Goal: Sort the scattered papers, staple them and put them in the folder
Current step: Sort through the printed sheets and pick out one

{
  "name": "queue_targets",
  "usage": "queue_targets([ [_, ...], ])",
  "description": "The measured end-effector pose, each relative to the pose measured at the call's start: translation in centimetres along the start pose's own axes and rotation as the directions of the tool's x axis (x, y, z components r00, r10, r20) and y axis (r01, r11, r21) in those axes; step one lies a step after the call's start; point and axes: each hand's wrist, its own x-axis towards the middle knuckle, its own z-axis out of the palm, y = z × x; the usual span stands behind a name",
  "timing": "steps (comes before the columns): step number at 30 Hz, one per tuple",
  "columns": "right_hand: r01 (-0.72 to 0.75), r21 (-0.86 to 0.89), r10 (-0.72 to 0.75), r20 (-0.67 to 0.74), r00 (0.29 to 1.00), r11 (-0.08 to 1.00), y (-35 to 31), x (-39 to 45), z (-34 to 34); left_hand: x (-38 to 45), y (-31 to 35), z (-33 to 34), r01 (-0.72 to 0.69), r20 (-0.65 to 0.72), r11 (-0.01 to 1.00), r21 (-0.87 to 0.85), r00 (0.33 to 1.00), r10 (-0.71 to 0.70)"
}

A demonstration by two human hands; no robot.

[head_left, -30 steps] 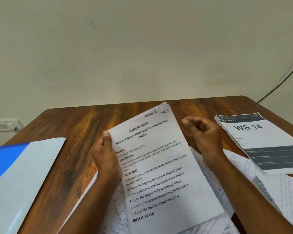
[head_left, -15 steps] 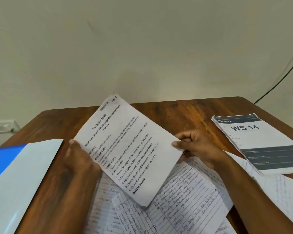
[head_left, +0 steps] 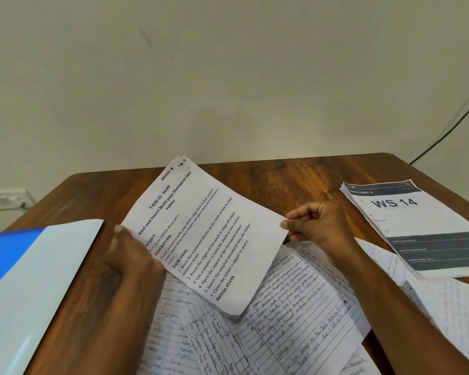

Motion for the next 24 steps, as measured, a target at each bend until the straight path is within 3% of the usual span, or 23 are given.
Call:
queue_targets([
  [3,-0.018,-0.016,0.017,-0.046,0.999,1.000,0.0,-0.1,0.0,0.1,-0.2,0.4,-0.035,0.050,0.998,-0.053,0.998,0.038],
  [4,0.034,-0.142,-0.047,-0.092,0.995,0.989,0.2,-0.1,0.0,-0.4,0.0,0.5,-0.049,0.042,0.998,-0.047,0.998,0.051],
  [5,0.119,-0.359,-0.174,-0.124,0.977,0.926,0.6,0.0,0.1,-0.3,0.2,0.3,-0.056,0.041,0.997,-0.049,0.997,0.058],
  [6,0.197,-0.590,-0.323,-0.115,0.939,0.783,0.8,-0.1,0.2,-0.2,0.1,0.3,-0.055,0.046,0.997,-0.060,0.997,0.058],
  [7,0.255,-0.733,-0.445,-0.073,0.893,0.631,0.6,-0.4,0.5,0.5,-0.3,0.3,-0.047,0.059,0.998,-0.044,0.997,0.050],
  [8,0.308,-0.765,-0.486,-0.008,0.874,0.566,0.2,-0.9,0.9,0.5,-0.3,0.3,-0.044,0.051,0.998,-0.034,0.998,0.046],
  [9,0.355,-0.718,-0.447,0.069,0.892,0.598,-0.3,-1.3,1.3,0.6,-0.4,0.4,-0.038,0.043,0.999,-0.032,0.998,0.039],
  [11,0.354,-0.565,-0.214,0.300,0.929,0.745,-1.6,-2.3,2.2,0.6,-0.4,0.5,-0.008,0.034,0.998,-0.056,0.999,0.010],
  [13,0.348,-0.556,0.006,0.537,0.844,0.755,-2.3,-3.2,3.0,0.7,-0.5,0.4,0.001,0.045,0.995,-0.097,0.999,0.004],
  [15,0.389,-0.556,0.108,0.661,0.742,0.734,-1.8,-3.8,3.6,0.6,-0.6,0.5,-0.001,0.050,0.995,-0.101,0.999,0.006],
  [20,0.420,-0.531,0.063,0.671,0.739,0.736,-0.3,-3.3,3.8,0.5,-0.4,0.5,-0.082,0.065,0.994,-0.065,0.994,0.087],
  [24,0.331,-0.440,0.065,0.676,0.734,0.835,0.0,-2.4,3.2,0.6,-0.4,0.4,-0.130,0.082,0.991,-0.003,0.988,0.130],
])
